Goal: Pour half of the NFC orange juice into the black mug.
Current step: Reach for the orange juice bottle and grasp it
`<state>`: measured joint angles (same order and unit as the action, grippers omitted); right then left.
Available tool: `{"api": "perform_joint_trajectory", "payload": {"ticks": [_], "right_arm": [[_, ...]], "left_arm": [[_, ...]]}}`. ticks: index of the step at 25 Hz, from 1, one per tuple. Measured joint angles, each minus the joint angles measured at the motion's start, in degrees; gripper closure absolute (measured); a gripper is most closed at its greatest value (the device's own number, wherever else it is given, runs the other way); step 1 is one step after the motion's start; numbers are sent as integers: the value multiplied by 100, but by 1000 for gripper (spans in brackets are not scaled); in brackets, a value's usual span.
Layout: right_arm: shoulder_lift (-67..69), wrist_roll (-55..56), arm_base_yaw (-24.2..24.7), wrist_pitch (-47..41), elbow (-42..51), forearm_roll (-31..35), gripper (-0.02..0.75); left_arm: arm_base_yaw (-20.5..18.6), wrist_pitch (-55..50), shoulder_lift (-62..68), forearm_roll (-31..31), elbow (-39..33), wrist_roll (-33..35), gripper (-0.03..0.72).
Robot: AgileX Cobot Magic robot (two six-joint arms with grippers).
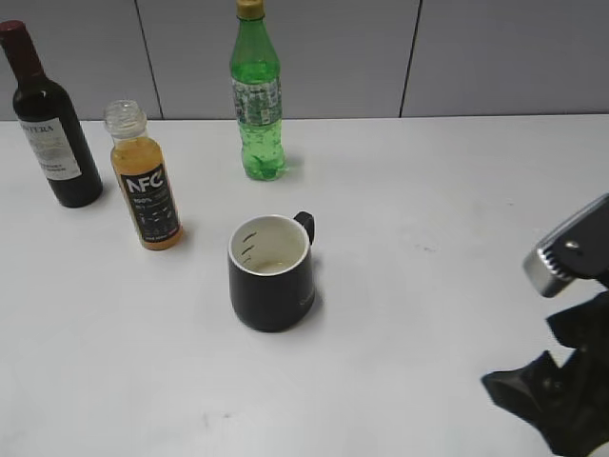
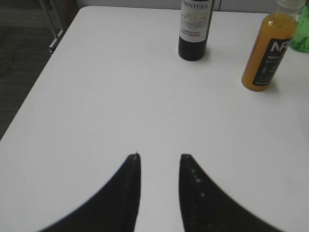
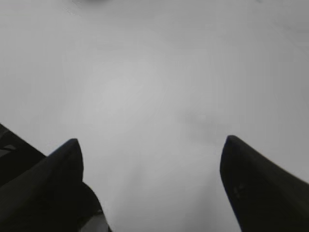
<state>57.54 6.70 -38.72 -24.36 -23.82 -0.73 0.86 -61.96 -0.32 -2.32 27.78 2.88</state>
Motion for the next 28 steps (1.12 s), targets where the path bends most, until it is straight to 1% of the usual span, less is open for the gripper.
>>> {"api": "perform_joint_trajectory", "payload": {"ticks": [3,7,11,15,17,23,28], "right_arm": [[-601,306,245,-811,0,-325,62],[-1535,381,612,-1674,-4,-375,67],[-2497,354,1194,-2194,-109,-350,69],[-3262,141,1791,-2556,-135,-346,76],[-3561,61,1988,-2692,-135,-346,82],[-4521,-46,2374,-2856,-86,-351,99],[-5124,-84,2818,-2947,-5,-351,104]], "left_arm": [[0,0,0,0,0,0,467],[0,0,0,0,0,0,467],[0,0,0,0,0,5,467],[0,0,0,0,0,2,467],[0,0,0,0,0,-3,467],[0,0,0,0,0,3,467],[0,0,0,0,0,2,467]]}}
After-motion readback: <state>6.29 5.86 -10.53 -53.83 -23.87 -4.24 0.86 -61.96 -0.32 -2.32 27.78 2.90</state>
